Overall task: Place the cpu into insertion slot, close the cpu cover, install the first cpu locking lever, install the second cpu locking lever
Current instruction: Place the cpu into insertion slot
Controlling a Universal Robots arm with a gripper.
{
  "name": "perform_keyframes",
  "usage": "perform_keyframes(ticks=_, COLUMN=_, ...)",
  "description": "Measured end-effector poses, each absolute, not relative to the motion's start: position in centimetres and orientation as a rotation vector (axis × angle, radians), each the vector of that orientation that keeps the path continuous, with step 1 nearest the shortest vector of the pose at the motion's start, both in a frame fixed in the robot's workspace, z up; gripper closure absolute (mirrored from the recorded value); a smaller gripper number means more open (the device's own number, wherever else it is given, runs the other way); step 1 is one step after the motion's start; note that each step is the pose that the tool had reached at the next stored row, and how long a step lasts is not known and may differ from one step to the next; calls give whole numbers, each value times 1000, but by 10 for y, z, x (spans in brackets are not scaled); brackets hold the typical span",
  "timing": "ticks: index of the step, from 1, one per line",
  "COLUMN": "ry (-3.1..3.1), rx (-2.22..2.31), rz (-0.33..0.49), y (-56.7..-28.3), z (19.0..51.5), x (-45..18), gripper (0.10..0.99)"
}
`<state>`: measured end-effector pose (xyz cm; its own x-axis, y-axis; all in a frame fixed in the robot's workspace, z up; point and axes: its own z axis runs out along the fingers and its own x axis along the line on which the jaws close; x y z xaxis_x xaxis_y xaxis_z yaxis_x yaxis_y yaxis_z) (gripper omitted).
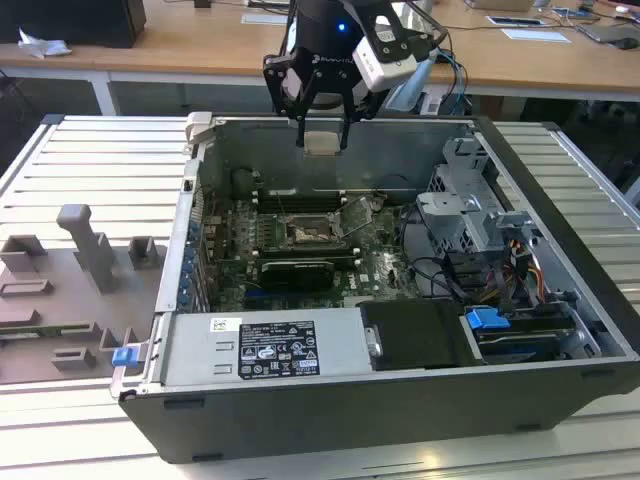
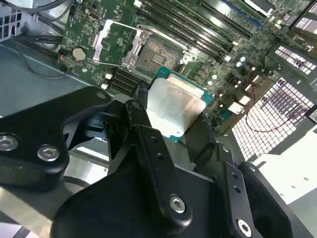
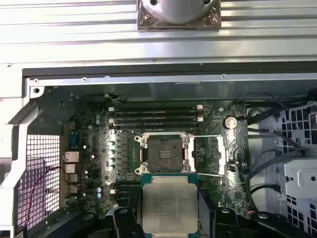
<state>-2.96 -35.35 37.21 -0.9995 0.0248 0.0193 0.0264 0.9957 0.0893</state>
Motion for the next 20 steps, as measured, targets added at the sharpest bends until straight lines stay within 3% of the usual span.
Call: perform_keyframes(ticks=20, ry=-3108, rx=-364, rz=-142, y=-353, z=371, x=-29, gripper=545)
